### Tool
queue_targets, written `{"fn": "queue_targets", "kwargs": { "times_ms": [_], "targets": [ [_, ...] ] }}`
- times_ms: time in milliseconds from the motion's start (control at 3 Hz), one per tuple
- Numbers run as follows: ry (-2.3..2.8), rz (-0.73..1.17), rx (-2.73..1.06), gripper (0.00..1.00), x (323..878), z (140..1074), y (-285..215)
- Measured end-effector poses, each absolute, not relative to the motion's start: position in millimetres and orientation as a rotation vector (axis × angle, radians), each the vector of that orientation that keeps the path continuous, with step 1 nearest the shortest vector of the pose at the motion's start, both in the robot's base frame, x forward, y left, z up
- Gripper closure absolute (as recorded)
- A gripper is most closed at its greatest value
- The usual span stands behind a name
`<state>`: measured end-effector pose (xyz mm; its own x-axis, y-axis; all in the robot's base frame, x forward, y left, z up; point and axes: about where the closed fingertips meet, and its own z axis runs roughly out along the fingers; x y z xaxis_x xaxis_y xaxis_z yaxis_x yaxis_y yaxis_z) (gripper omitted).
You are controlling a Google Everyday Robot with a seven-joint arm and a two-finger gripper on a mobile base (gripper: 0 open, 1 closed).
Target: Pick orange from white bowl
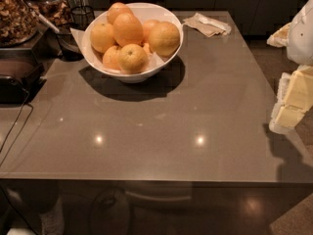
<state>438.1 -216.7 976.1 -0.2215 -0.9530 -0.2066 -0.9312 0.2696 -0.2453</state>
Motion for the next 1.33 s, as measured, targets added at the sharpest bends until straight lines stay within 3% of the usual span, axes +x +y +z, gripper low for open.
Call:
{"fn": "queue_targets", "kwargs": {
  "times_ms": [667, 1333],
  "targets": [
    [2.287, -0.049, -1.624, 0.0, 450, 980, -212],
    [2.43, 0.076, -1.516, 0.0, 499, 978, -189]
  ]
}}
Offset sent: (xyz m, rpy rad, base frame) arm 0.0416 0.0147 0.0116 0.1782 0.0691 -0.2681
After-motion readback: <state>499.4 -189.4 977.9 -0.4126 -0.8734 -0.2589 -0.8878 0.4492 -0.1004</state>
